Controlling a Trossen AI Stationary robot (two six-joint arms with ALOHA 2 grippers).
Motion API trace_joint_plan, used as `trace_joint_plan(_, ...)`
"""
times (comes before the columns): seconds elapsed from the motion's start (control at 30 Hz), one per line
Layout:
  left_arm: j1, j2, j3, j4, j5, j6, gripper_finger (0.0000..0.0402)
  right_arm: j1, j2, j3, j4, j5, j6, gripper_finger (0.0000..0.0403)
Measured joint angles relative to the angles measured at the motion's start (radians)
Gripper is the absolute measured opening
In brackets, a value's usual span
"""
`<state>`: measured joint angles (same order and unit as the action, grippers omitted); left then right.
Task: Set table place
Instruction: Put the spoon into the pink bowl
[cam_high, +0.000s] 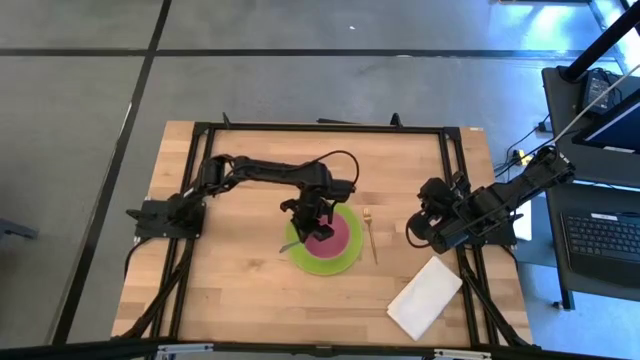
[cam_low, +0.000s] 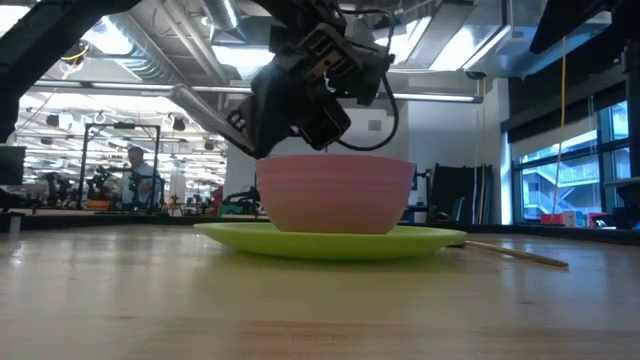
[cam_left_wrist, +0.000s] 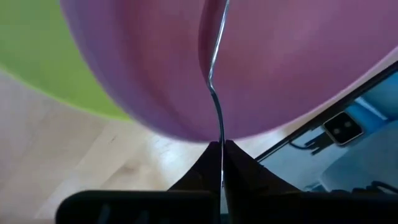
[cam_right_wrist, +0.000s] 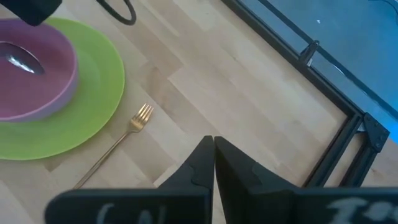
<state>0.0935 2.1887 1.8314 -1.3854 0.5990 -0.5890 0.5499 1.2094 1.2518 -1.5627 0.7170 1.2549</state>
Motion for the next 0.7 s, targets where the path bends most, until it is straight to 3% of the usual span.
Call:
trace_joint_plan(0.43,0.009,0.001,0.000,0.062,0.018,-0.039,0.0000,0.000,0.000,0.000,0.017,-0.001,0.001,0.0016)
trace_joint_plan(0.7,0.010,0.063,-0.001,0.093,0.056,-0.057,0.0000,0.000,0.000,0.000,0.022,-0.004,0.001,0.0016)
